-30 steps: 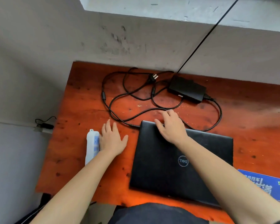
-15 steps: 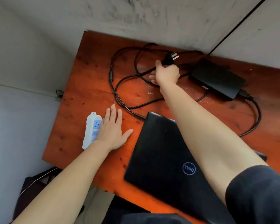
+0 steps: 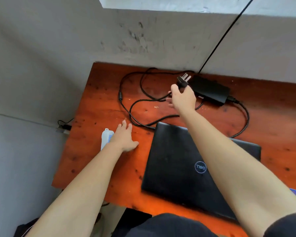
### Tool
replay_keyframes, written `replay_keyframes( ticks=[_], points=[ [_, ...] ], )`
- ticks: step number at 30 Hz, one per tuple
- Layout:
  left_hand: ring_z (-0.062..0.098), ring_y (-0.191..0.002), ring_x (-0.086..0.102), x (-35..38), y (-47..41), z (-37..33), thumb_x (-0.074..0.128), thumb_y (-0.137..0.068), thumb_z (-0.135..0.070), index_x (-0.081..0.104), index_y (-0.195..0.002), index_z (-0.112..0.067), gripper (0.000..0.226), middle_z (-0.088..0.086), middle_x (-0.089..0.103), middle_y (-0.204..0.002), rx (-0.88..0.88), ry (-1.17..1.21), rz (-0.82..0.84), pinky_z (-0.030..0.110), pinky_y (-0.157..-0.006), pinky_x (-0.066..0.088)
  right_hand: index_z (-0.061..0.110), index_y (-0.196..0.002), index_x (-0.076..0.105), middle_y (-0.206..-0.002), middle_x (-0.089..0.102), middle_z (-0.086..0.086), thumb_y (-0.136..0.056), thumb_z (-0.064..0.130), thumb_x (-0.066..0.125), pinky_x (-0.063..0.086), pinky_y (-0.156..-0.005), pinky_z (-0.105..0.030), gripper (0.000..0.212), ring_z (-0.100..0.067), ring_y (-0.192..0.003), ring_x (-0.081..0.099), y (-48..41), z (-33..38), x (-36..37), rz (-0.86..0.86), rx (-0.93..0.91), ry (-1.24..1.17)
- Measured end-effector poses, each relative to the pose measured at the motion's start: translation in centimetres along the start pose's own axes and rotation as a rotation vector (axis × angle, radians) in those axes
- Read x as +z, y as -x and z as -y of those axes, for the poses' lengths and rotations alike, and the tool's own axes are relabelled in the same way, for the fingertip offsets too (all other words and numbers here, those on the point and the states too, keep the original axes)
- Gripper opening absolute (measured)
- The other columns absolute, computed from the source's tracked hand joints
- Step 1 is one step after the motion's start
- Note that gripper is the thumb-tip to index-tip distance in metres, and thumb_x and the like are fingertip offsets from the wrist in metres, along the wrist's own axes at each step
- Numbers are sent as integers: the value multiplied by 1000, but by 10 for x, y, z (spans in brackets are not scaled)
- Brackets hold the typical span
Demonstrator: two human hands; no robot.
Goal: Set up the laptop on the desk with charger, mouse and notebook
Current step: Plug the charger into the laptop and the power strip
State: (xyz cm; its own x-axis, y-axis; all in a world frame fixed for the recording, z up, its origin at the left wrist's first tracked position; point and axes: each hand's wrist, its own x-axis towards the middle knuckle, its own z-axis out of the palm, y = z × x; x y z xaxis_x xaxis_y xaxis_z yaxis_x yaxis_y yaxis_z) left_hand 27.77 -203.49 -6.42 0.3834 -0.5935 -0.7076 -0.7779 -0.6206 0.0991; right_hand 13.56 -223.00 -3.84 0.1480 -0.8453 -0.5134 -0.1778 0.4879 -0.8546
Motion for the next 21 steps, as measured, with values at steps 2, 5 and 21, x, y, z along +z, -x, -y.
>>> replay_keyframes(
  ticks=[2, 5, 21],
  points=[
    [29, -148, 25, -6, 11, 11, 60, -93, -43, 29, -154, -13, 75, 10, 22, -163, 42, 159, -100, 42, -117, 31, 27, -94, 57, -96, 74, -4, -80, 33, 58, 55, -60, -33, 15, -20, -72, 73, 26, 5, -9, -19, -69, -91],
    [25, -143, 34, 4, 36, 38, 59, -95, -37, 42, -147, -16, 59, 7, 39, -155, 86, 228, -356, 42, -111, 38, 24, -103, 54, -109, 73, -10, -96, 22, 56, 58, -62, -24, 7, -18, -90, 75, 57, 9, -8, -93, -106, -227],
    [29, -107, 63, 55, 76, 123, 66, -90, -20, 50, -130, -15, 43, 7, 63, -124, -119, 766, -274, 45, -89, 56, 28, -95, 67, -66, 55, 18, -104, 37, 56, 40, -66, -22, 17, 2, -63, 47, 194, 3, 29, 289, -548, 513]
  ],
)
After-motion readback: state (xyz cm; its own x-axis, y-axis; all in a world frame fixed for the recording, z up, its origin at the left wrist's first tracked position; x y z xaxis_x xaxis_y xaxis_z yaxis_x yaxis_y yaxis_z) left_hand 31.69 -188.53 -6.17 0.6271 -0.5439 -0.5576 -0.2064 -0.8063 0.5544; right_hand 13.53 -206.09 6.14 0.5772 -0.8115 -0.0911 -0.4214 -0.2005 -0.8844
